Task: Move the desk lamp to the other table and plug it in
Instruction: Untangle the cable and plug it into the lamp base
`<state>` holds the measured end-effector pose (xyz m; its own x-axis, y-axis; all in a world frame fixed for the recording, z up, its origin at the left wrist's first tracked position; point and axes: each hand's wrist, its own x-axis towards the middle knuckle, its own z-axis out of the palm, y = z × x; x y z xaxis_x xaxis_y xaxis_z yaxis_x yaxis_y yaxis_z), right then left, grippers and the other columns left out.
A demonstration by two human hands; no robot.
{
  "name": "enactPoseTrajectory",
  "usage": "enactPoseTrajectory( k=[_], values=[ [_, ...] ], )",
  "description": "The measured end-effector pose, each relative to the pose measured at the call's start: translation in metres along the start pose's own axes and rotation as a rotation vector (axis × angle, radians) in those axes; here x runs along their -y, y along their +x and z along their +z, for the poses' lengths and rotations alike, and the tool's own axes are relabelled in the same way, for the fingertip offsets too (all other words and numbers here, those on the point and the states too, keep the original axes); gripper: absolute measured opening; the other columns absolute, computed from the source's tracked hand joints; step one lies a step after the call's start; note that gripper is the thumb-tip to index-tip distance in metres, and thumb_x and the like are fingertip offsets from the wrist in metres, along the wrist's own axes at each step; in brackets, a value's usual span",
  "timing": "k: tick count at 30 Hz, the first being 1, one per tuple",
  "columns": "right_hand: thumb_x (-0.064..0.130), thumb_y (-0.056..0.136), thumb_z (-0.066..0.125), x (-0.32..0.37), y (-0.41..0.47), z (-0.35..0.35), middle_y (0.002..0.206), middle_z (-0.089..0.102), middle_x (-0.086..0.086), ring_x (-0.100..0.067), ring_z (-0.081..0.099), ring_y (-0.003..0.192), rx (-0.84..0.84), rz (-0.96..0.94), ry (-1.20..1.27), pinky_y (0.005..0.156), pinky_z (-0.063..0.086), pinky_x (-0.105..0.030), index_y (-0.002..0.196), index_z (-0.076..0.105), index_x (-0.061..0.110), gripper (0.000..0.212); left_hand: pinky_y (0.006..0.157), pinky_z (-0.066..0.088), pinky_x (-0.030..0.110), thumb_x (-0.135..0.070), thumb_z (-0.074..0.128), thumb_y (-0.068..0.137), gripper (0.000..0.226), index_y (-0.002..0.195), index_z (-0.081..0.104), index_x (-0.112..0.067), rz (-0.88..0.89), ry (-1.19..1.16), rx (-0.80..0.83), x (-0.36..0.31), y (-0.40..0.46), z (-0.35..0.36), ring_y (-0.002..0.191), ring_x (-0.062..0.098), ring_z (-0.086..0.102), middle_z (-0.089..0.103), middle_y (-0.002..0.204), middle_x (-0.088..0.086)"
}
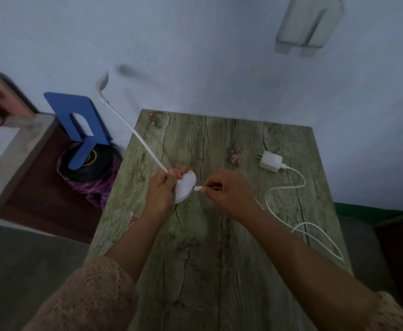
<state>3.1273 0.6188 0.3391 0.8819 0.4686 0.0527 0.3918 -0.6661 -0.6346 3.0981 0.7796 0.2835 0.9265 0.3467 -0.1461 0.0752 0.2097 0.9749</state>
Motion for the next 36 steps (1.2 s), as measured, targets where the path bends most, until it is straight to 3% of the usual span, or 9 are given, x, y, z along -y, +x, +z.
enactPoseTrajectory(
  k=[5,10,16,19,22,25,28,32,36],
  values=[
    [0.024,0.084,0.065,0.0,0.0,0.002,0.079,0.069,-0.008,-0.014,0.054,0.069,-0.029,0.016,-0.043,0.066,0.043,-0.03,0.081,0.073,0.011,0.015,0.078,0.05,0.007,-0.015,0.036,0.099,0.036,0.074,0.059,-0.002,0.002,0.062,0.001,0.0,0.001,0.0,0.102,0.015,0.062,0.065,0.113,0.012],
    [0.028,0.086,0.061,0.003,-0.006,0.01,0.079,0.063,-0.008,-0.02,0.055,0.073,-0.061,0.0,-0.143,0.066,0.044,-0.035,0.077,0.065,0.01,0.02,0.078,0.048,0.005,-0.017,0.036,0.099,0.038,0.089,0.061,0.01,0.006,0.124,-0.014,0.0,-0.003,0.005,0.099,0.004,0.061,0.065,0.116,0.008],
    [0.028,0.085,0.062,-0.007,-0.008,0.014,0.074,0.06,-0.01,-0.019,0.05,0.068,-0.021,0.027,-0.096,0.065,0.042,-0.035,0.073,0.061,0.008,0.023,0.099,0.045,0.035,-0.017,0.038,0.099,0.037,0.09,0.063,0.009,-0.011,0.185,-0.073,-0.001,-0.008,0.014,0.113,0.021,0.059,0.065,0.12,0.014],
    [0.025,0.084,0.062,-0.012,-0.007,0.017,0.072,0.06,-0.011,-0.02,0.051,0.067,-0.02,0.032,-0.06,0.064,0.042,-0.036,0.072,0.062,0.007,0.022,0.097,0.047,0.037,-0.019,0.04,0.098,0.037,0.101,0.064,0.01,-0.017,0.22,-0.103,0.002,-0.006,0.017,0.113,0.024,0.059,0.065,0.121,0.015],
    [0.024,0.084,0.061,-0.023,-0.005,0.021,0.072,0.059,-0.008,-0.018,0.05,0.067,-0.009,0.056,-0.037,0.062,0.039,-0.031,0.072,0.061,0.008,0.02,0.079,0.047,0.018,-0.025,0.044,0.096,0.033,0.096,0.07,-0.005,0.023,0.346,-0.101,0.008,-0.005,0.017,0.101,0.013,0.061,0.067,0.113,0.003],
    [0.021,0.084,0.059,-0.038,-0.005,0.029,0.074,0.06,-0.005,-0.016,0.051,0.07,0.03,0.086,-0.046,0.065,0.039,-0.029,0.072,0.063,0.01,0.017,0.076,0.043,0.021,-0.026,0.05,0.094,0.028,0.083,0.07,-0.009,0.028,0.46,-0.09,0.017,-0.003,0.021,0.087,-0.005,0.056,0.065,0.098,-0.007],
    [0.017,0.082,0.06,-0.049,-0.004,0.038,0.08,0.064,-0.008,-0.021,0.054,0.077,0.012,0.082,-0.09,0.07,0.044,-0.034,0.072,0.066,0.009,0.015,0.082,0.046,0.022,-0.018,0.052,0.092,0.02,0.095,0.07,-0.009,0.012,0.512,-0.058,0.021,-0.001,0.024,0.094,0.012,0.06,0.066,0.095,-0.003],
    [0.017,0.083,0.059,-0.059,0.002,0.047,0.083,0.066,-0.013,-0.027,0.055,0.082,0.027,0.059,-0.153,0.075,0.045,-0.038,0.076,0.07,0.007,0.016,0.106,0.037,0.048,-0.019,0.054,0.091,0.028,0.113,0.066,-0.007,-0.015,0.654,-0.034,0.02,0.001,0.025,0.119,0.032,0.053,0.066,0.119,0.014],
    [0.014,0.086,0.054,-0.063,0.002,0.046,0.09,0.067,-0.015,-0.027,0.057,0.088,0.065,0.027,-0.171,0.082,0.046,-0.041,0.084,0.071,0.005,0.019,0.106,0.037,0.049,-0.016,0.055,0.091,0.03,0.119,0.062,-0.008,-0.018,0.692,0.01,0.012,-0.002,0.028,0.123,0.038,0.05,0.06,0.127,0.021]
  ],
)
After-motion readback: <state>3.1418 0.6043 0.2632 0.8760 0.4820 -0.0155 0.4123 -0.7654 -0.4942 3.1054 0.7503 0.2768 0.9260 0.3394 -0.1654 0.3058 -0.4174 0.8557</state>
